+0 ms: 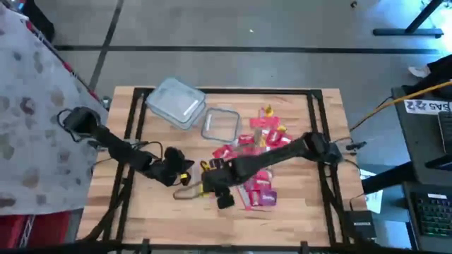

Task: Sort candy
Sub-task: Put the yellow candy into the square transparent bin

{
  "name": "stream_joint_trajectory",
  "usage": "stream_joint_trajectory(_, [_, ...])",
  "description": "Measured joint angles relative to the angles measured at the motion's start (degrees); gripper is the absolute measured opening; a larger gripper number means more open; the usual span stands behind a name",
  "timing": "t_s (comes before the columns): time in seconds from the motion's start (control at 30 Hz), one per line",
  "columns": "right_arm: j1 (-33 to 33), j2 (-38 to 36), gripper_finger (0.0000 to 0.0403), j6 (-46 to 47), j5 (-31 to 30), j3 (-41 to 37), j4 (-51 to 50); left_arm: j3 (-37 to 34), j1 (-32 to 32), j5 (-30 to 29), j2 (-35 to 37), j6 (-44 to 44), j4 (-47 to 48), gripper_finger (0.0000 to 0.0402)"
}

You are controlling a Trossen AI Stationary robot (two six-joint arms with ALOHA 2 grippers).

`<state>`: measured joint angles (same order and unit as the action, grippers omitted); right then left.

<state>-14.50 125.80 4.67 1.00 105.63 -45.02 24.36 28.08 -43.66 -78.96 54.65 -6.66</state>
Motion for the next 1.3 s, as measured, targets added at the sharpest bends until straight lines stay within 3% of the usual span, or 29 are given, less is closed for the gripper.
stream_joint_trajectory(0.13, [0.3,0.0,0.0023,0.2,3.5,-4.6,1.8,0.0,0.0,0.0,0.0,-0.1,0.0,0.0000])
stream_joint_trajectory(0.2, [0.0,0.0,0.0007,0.2,3.6,-6.7,4.3,0.0,0.0,0.0,0.0,-0.2,0.0,0.0000])
stream_joint_trajectory(0.4, [-0.5,0.0,0.0019,0.2,5.1,-7.9,5.8,0.0,0.0,-0.2,0.0,-0.6,0.0,0.0000])
stream_joint_trajectory(0.7, [-0.5,-0.8,0.0001,-2.1,0.9,-3.0,8.5,0.0,0.0,-0.2,0.0,-0.2,0.0,0.0000])
stream_joint_trajectory(1.07, [-0.6,6.1,0.0000,-1.3,2.1,-3.1,11.1,0.0,0.0,-0.2,0.0,-0.2,0.0,0.0000])
stream_joint_trajectory(1.3, [-1.7,0.3,0.0000,-2.0,-1.5,-1.5,10.8,0.0,0.0,-0.2,-0.1,-0.4,0.1,0.0000])
